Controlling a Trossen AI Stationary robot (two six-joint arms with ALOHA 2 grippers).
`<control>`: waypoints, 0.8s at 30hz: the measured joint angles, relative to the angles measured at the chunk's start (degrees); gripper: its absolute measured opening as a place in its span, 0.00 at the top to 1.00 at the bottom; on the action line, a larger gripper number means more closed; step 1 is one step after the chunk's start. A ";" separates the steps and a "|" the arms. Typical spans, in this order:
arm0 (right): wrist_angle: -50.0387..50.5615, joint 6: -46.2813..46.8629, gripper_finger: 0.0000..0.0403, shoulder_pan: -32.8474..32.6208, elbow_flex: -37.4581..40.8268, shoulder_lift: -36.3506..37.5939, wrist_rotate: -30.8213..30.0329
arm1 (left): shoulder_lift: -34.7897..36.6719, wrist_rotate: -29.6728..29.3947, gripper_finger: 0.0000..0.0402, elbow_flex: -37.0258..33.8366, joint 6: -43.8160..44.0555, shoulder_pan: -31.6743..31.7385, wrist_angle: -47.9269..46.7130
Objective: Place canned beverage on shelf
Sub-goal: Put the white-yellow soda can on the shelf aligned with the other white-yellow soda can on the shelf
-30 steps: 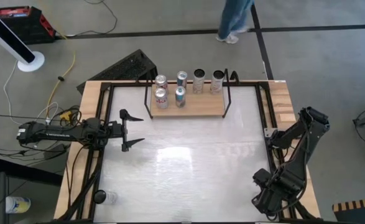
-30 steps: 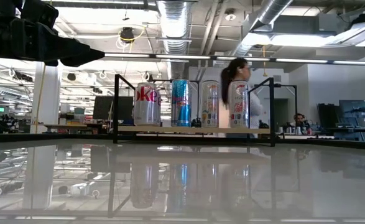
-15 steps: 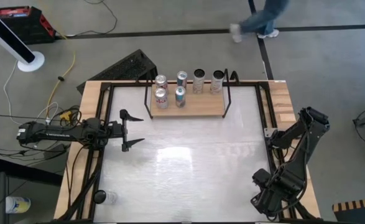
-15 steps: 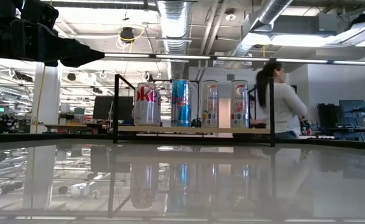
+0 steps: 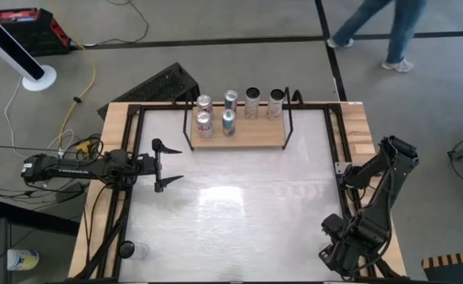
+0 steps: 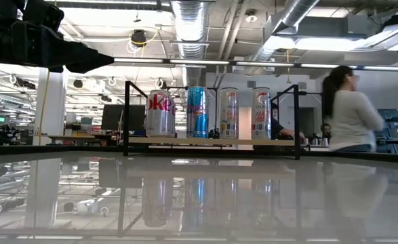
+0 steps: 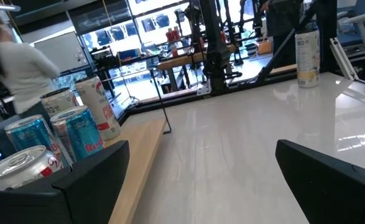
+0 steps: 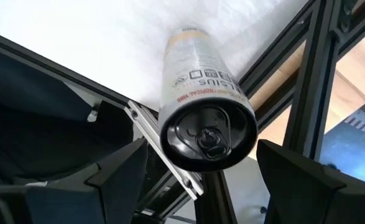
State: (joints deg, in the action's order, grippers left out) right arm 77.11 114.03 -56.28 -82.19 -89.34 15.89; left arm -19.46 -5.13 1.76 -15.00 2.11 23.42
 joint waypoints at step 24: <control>-0.85 -4.40 0.19 0.24 0.00 -3.82 1.44 | -0.01 0.00 0.02 0.00 -0.13 0.01 0.09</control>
State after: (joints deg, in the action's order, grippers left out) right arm 76.26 109.64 -56.03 -82.19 -93.17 17.32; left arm -19.47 -5.13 1.76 -15.14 2.12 23.51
